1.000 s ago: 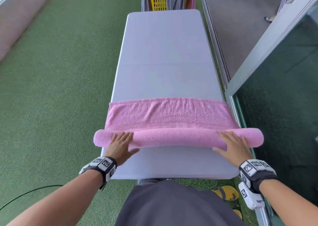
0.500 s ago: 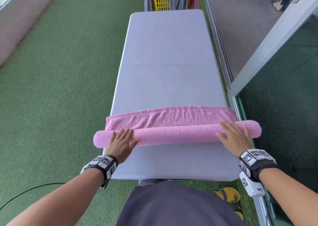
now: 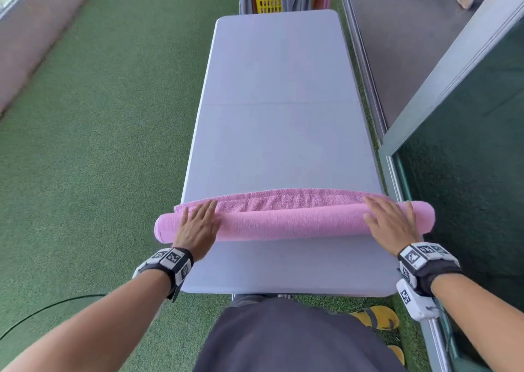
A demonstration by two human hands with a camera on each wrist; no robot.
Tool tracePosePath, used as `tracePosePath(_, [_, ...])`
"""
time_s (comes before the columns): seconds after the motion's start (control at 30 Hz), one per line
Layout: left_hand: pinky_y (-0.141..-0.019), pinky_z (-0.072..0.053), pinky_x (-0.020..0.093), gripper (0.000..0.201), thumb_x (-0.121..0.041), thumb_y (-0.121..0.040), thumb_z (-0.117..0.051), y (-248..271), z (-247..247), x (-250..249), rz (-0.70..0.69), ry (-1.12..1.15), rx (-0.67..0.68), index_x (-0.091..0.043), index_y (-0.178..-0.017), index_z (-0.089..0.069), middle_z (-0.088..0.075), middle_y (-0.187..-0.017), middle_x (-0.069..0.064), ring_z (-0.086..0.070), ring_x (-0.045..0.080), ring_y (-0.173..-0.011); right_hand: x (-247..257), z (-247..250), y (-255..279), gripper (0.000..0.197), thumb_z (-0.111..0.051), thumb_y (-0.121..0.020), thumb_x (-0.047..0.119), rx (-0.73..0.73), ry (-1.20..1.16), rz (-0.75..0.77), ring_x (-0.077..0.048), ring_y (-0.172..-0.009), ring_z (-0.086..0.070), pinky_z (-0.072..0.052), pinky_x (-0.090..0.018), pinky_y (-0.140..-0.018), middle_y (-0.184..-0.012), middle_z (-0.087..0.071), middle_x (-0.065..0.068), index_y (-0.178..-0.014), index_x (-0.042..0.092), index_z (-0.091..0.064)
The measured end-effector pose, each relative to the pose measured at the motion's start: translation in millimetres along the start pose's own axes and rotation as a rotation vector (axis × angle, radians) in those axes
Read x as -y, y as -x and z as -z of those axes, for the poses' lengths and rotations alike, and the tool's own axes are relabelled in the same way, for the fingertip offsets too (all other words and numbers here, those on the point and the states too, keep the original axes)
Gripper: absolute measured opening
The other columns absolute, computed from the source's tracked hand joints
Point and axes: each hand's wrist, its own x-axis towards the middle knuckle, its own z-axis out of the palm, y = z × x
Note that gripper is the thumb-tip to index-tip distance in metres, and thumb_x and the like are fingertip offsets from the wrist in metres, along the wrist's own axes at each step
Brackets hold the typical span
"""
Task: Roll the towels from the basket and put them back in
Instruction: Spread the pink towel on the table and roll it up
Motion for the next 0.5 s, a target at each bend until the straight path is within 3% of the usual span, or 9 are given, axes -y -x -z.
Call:
tracePosePath(0.07, [-0.117,0.004,0.042,0.072,-0.062,-0.094,-0.014,1,-4,-1,-0.036,-0.004,0.036,-0.019,-0.152,-0.009,-0.006,-0.153,-0.005,-0.008,0.015,-0.145,0,-6,4,0.067,-0.03,-0.095,0.059,0.051,0.0,0.02,-0.009,-0.146,-0.008,0.009,-0.049,-0.115,-0.157,-0.006,0.014,-0.152,0.031,-0.008])
tracePosePath(0.13, [-0.117,0.002,0.045,0.078,-0.058,-0.091,-0.045,8,-15,1,-0.093,-0.074,0.044,-0.017,-0.151,-0.017,-0.017,-0.155,-0.001,-0.015,0.019,-0.145,-3,-18,13,0.085,-0.047,-0.088,0.062,0.107,0.081,0.057,-0.011,-0.147,-0.006,0.009,-0.051,-0.114,-0.157,-0.001,0.012,-0.151,0.031,0.001])
tracePosePath(0.2, [-0.117,-0.005,0.046,0.077,-0.039,-0.082,-0.068,15,-24,4,-0.11,-0.102,0.014,-0.015,-0.146,-0.033,-0.038,-0.149,0.003,-0.031,0.023,-0.14,-5,-26,20,0.095,-0.072,-0.075,0.048,0.094,0.126,0.069,-0.015,-0.143,-0.024,-0.005,-0.058,-0.116,-0.155,-0.028,0.006,-0.15,0.029,-0.017])
tracePosePath(0.27, [-0.114,-0.018,0.045,0.063,-0.023,-0.073,-0.077,13,-27,5,-0.118,-0.066,-0.067,-0.015,-0.131,-0.054,-0.059,-0.13,0.003,-0.051,0.024,-0.125,-4,-27,18,0.086,-0.084,-0.063,0.031,0.047,0.119,0.048,-0.019,-0.129,-0.046,-0.018,-0.06,-0.113,-0.136,-0.055,0.004,-0.139,0.027,-0.043])
tracePosePath(0.33, [-0.108,-0.028,0.044,0.046,-0.024,-0.071,-0.077,2,-21,4,-0.119,-0.067,-0.097,-0.017,-0.115,-0.063,-0.068,-0.114,0.002,-0.059,0.024,-0.11,-1,-24,10,0.069,-0.082,-0.065,0.026,0.032,0.098,0.008,-0.019,-0.12,-0.052,-0.016,-0.057,-0.113,-0.125,-0.061,0.007,-0.128,0.029,-0.054])
tracePosePath(0.4, [-0.106,-0.031,0.042,0.032,-0.033,-0.081,-0.064,-15,-7,0,-0.103,-0.12,-0.047,-0.018,-0.109,-0.062,-0.067,-0.113,0.001,-0.057,0.022,-0.108,4,-14,-5,0.058,-0.073,-0.071,0.035,0.059,0.107,-0.015,-0.016,-0.121,-0.05,-0.01,-0.056,-0.113,-0.126,-0.06,0.01,-0.126,0.032,-0.055])
tracePosePath(0.5, [-0.115,-0.018,0.046,0.054,-0.039,-0.088,-0.03,-38,8,0,-0.063,-0.103,0.032,-0.016,-0.134,-0.047,-0.053,-0.135,0.003,-0.045,0.022,-0.125,9,3,-26,0.053,-0.058,-0.083,0.035,0.049,0.1,-0.02,-0.014,-0.128,-0.043,-0.005,-0.057,-0.114,-0.137,-0.051,0.009,-0.135,0.03,-0.047])
